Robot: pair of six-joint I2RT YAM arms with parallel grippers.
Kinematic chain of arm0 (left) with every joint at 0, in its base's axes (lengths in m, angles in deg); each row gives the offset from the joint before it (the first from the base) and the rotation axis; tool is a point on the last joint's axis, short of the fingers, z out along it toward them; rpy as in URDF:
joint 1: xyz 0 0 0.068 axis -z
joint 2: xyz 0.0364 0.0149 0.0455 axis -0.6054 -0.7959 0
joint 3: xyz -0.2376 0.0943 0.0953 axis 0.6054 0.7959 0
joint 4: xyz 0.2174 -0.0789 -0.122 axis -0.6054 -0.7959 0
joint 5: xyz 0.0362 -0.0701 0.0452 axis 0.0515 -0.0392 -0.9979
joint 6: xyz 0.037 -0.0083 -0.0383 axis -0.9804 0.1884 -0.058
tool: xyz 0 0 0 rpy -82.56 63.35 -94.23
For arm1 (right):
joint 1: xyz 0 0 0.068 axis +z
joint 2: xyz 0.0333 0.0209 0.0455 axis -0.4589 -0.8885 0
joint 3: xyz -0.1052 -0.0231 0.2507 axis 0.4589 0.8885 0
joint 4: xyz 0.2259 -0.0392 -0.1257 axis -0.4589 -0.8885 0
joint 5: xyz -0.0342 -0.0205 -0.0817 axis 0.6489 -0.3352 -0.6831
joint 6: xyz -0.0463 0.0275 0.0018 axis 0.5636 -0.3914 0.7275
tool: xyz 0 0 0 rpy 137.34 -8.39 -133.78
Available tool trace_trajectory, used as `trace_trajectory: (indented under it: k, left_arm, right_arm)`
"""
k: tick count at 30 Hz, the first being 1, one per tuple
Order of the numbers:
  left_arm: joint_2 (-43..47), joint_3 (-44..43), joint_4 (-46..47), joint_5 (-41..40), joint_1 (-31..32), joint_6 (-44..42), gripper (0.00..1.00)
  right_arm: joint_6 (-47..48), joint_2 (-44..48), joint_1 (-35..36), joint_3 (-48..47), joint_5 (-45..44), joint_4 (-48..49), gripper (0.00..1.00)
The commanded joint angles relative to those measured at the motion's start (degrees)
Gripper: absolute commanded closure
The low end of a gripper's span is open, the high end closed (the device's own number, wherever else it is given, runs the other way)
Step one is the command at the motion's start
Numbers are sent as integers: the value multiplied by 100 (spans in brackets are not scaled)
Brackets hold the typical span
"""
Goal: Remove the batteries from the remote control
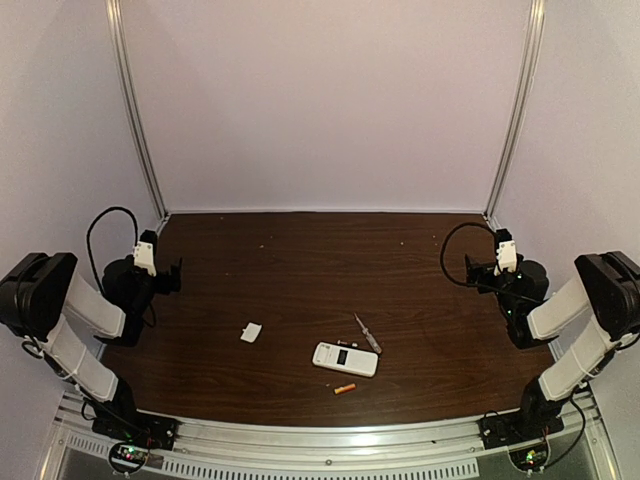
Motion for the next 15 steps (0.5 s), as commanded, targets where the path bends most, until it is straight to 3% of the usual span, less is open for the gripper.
trace_trajectory:
  k: [1, 15]
  left_arm:
    - [-22, -66, 86, -49, -45, 57, 2]
    - [-24, -66, 86, -53, -45, 57, 2]
  right_arm:
    - [-69, -23, -15, 44, -70, 81, 0]
    - [-57, -26, -7, 36, -79, 67, 0]
